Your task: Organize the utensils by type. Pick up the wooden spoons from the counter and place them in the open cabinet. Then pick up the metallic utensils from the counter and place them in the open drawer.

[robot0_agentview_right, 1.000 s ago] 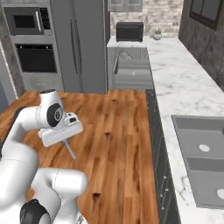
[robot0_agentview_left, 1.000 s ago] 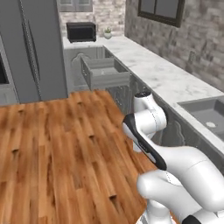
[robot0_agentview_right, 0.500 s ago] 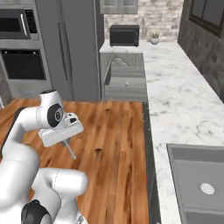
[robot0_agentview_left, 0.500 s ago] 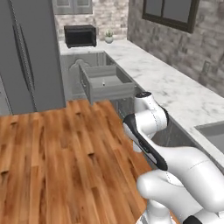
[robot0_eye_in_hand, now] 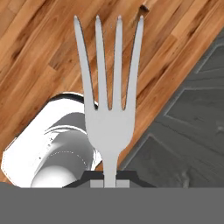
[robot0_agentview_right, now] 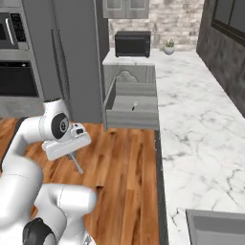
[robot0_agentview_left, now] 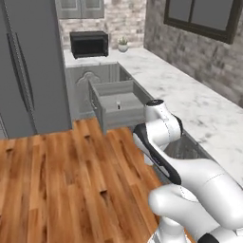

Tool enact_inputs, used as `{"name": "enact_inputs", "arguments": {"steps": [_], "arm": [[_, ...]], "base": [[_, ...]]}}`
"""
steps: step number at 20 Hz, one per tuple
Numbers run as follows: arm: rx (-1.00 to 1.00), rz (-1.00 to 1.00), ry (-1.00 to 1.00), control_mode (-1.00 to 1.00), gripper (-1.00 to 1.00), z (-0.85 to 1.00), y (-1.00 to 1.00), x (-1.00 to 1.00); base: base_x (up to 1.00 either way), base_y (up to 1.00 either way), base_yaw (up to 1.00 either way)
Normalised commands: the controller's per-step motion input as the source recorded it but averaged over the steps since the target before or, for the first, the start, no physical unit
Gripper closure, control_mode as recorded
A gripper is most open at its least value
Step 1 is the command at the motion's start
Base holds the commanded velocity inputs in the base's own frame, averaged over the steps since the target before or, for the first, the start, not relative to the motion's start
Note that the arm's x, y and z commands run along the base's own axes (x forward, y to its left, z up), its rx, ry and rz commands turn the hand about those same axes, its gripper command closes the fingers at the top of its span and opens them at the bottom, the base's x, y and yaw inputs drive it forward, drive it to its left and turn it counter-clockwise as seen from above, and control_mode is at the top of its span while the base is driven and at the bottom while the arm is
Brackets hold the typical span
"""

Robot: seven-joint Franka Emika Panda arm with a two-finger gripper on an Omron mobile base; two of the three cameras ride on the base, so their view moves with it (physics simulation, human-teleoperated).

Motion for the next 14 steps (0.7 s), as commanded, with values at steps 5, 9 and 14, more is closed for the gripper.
{"name": "enact_inputs", "arguments": {"steps": [5,9,14], "arm": [[0.0,0.0,0.0,1.0,1.0,0.0,0.0,0.0],[0.0,0.0,0.0,1.0,1.0,0.0,0.0,0.0],[0.0,0.0,0.0,1.0,1.0,0.0,0.0,0.0]], "base": [[1.0,-0.26,0.0],[1.0,-0.25,0.0],[0.99,-0.31,0.0]]}}
